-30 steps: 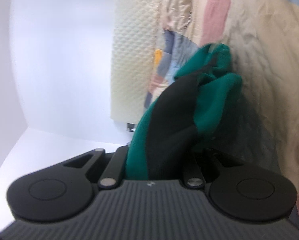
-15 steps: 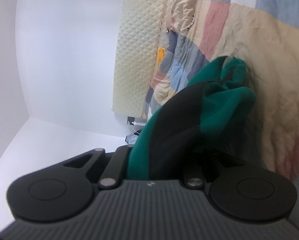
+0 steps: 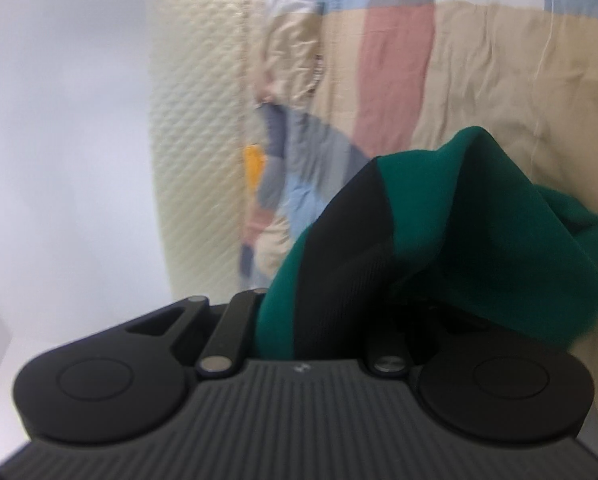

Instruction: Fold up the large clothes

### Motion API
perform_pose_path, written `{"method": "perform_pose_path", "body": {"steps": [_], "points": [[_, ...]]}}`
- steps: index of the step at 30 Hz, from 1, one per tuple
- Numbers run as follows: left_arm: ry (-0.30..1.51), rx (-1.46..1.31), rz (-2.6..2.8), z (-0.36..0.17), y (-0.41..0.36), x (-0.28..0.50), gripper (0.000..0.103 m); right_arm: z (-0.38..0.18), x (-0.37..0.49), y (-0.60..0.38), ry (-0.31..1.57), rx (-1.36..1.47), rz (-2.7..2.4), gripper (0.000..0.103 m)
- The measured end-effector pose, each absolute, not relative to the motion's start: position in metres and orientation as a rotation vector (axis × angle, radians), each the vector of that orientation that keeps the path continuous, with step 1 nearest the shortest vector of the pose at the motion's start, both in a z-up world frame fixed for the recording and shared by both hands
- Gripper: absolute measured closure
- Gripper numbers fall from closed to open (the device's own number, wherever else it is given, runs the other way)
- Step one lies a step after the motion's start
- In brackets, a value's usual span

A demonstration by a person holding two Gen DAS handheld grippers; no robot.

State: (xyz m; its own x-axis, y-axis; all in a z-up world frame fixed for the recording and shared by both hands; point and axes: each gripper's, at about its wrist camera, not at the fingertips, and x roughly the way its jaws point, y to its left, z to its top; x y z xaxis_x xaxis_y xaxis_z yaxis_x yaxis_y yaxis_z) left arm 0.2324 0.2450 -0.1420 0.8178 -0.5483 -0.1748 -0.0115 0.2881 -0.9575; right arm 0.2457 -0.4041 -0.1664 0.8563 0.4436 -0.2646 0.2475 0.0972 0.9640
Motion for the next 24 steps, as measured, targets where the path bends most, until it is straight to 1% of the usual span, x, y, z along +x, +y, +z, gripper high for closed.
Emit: {"method": "perform_pose_path", "body": {"steps": [7, 13, 17, 22, 23, 24], "points": [[0.583, -1.202, -0.338, -0.208, 0.254, 0.312, 0.090, -0.228, 0.298, -0.397, 0.587, 1.485, 0.177, 0.084], [0.632, -1.127, -0.309, -0.248, 0.255, 0.367, 0.089, -0.248, 0.346, -0.396, 0.596, 1.460, 0.177, 0.082], [0.658, -1.143, -0.311, -0.274, 0.258, 0.387, 0.089, -0.264, 0.360, -0.395, 0.593, 1.460, 0.194, 0.082], [0.663, -1.143, -0.302, -0.281, 0.255, 0.394, 0.089, -0.260, 0.361, -0.396, 0.596, 1.463, 0.179, 0.083], [0.660, -1.137, -0.299, -0.279, 0.254, 0.391, 0.086, -0.257, 0.360, -0.396, 0.600, 1.451, 0.181, 0.082], [0.656, -1.129, -0.295, -0.276, 0.252, 0.388, 0.085, -0.255, 0.361, -0.396, 0.602, 1.444, 0.190, 0.080]]}}
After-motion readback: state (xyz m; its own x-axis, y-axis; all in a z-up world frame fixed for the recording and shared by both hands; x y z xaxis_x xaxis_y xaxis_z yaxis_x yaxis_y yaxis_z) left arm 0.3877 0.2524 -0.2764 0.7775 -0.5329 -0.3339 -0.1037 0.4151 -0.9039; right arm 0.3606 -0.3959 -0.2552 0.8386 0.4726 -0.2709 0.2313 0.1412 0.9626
